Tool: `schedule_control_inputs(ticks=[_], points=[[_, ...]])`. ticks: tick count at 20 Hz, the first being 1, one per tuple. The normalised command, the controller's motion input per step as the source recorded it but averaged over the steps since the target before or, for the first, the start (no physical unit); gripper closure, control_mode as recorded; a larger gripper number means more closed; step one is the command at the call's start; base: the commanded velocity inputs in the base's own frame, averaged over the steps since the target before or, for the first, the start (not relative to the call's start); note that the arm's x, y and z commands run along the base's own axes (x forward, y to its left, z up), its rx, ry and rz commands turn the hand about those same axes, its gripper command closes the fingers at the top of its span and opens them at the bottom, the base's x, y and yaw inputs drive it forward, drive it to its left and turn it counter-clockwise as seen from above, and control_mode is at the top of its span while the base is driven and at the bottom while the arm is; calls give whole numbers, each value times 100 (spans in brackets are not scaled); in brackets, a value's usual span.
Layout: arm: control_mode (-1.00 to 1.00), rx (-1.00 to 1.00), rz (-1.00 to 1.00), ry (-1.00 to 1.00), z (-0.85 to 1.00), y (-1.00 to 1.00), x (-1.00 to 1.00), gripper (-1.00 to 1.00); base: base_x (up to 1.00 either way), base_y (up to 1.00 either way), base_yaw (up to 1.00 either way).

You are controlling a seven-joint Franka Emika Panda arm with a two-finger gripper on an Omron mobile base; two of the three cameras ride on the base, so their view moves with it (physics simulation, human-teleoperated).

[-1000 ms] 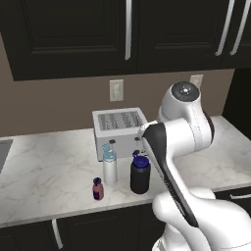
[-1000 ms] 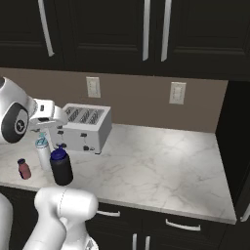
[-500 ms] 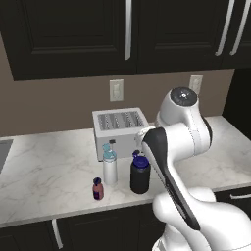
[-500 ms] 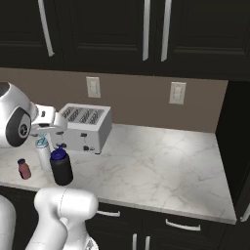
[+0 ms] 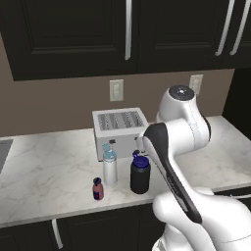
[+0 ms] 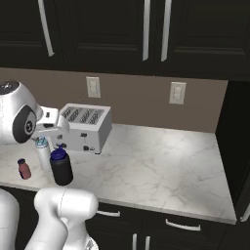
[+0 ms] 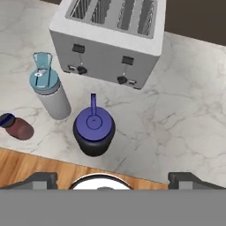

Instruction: Move the drinks to the dining counter.

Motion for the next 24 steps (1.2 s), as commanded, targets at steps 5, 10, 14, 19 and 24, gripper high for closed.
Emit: schedule_control_inputs(ticks=[5,10,14,19,24], points=[[-100,0,5,15,-17,0,0,-100,0,0,0],[-100,0,7,3,-13,3,0,-100,0,0,0],[-100,0,6,0,-20,5,0,-100,0,0,0],[-100,0,6,0,-22,1,0,-100,0,0,0],[-100,0,7,0,-16,0,0,-100,0,0,0]])
